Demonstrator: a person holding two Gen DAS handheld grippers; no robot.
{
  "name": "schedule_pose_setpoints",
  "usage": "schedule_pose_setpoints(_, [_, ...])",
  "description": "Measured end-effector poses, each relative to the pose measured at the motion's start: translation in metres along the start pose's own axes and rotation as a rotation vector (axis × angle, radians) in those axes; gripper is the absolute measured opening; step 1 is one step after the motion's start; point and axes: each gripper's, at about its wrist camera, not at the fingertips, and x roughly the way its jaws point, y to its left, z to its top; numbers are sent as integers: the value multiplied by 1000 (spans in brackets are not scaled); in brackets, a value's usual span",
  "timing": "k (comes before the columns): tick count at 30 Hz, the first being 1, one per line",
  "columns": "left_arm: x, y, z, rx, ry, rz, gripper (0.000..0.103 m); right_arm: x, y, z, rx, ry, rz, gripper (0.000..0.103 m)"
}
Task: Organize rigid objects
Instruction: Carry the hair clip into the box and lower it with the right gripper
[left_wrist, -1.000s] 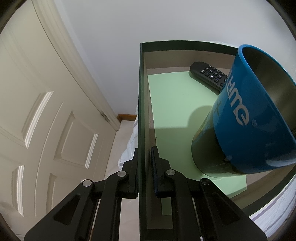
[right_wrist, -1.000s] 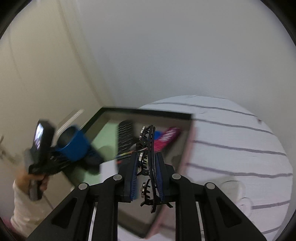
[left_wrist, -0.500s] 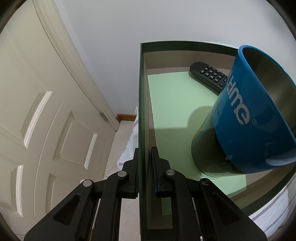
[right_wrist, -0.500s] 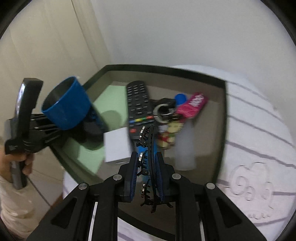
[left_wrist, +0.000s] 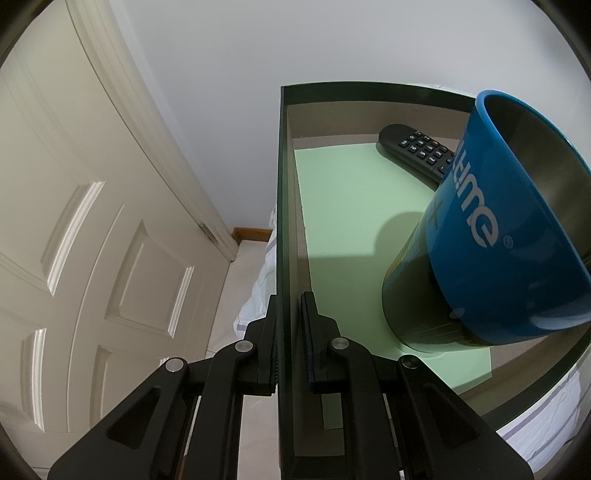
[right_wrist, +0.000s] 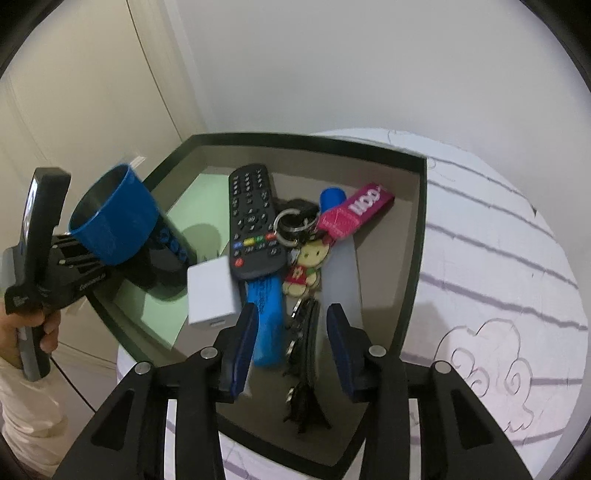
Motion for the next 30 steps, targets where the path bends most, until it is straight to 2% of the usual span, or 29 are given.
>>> schedule_pose_setpoints(7, [0,0,0,0,0,0,8,17,-9,26,-25,10,-97,40])
schedule_pose_setpoints(10, [-1,1,0,2,-2,-1,8,31,-7,37,-54,44,-172,40])
schedule_pose_setpoints(19, [-1,3,0,10,-1,-6,8,56,-5,57,-79,89,-182,41])
schedule_pose_setpoints(24, [-2,1,1,15,-2,-1,8,62,-4,61,-102,147,-194,60])
schedule_pose_setpoints(30, [-3,3,1,9,1,-11,8,63,3,70,-181,160,-215,60])
